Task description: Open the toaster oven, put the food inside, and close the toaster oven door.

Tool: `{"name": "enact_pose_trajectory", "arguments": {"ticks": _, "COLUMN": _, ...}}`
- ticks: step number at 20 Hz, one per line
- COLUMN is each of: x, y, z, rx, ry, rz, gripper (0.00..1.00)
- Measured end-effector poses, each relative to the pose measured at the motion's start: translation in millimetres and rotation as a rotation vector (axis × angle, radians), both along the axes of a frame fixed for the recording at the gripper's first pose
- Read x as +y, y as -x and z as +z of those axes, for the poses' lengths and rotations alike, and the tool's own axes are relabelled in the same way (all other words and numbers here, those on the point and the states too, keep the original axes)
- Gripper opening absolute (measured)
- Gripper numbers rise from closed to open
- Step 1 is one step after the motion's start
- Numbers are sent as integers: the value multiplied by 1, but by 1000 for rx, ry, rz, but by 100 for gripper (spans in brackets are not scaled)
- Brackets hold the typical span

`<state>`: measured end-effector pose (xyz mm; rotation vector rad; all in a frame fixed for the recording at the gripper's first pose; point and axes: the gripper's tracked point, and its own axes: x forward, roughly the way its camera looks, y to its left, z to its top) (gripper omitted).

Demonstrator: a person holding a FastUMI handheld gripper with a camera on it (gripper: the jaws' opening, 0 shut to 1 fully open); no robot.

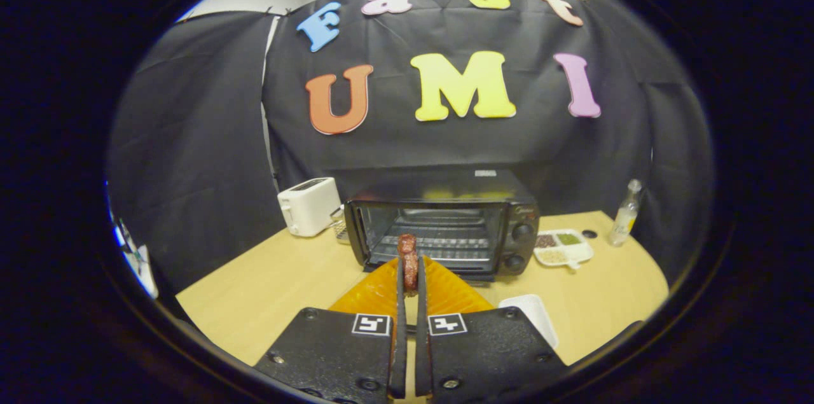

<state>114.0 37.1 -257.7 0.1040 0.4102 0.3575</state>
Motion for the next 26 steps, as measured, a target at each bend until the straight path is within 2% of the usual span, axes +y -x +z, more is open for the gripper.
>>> {"name": "enact_pose_trajectory", "arguments": {"ticks": 10, "x": 2, "y": -111, "z": -50, "rx": 240, "ry": -523, "rz": -157, "gripper": 8}}
{"name": "enact_pose_trajectory", "arguments": {"ticks": 14, "x": 2, "y": -157, "z": -58, "rx": 235, "ry": -653, "rz": -245, "gripper": 8}}
{"name": "enact_pose_trajectory", "arguments": {"ticks": 17, "x": 10, "y": -180, "z": -58, "rx": 235, "ry": -784, "rz": -279, "gripper": 8}}
{"name": "enact_pose_trajectory", "arguments": {"ticks": 21, "x": 17, "y": -196, "z": -72, "rx": 227, "ry": -792, "rz": -330, "gripper": 8}}
{"name": "enact_pose_trajectory", "arguments": {"ticks": 24, "x": 10, "y": -197, "z": -91, "rx": 249, "ry": -720, "rz": -362, "gripper": 9}}
{"name": "enact_pose_trajectory", "arguments": {"ticks": 26, "x": 13, "y": -198, "z": -93, "rx": 256, "ry": -673, "rz": -352, "gripper": 9}}
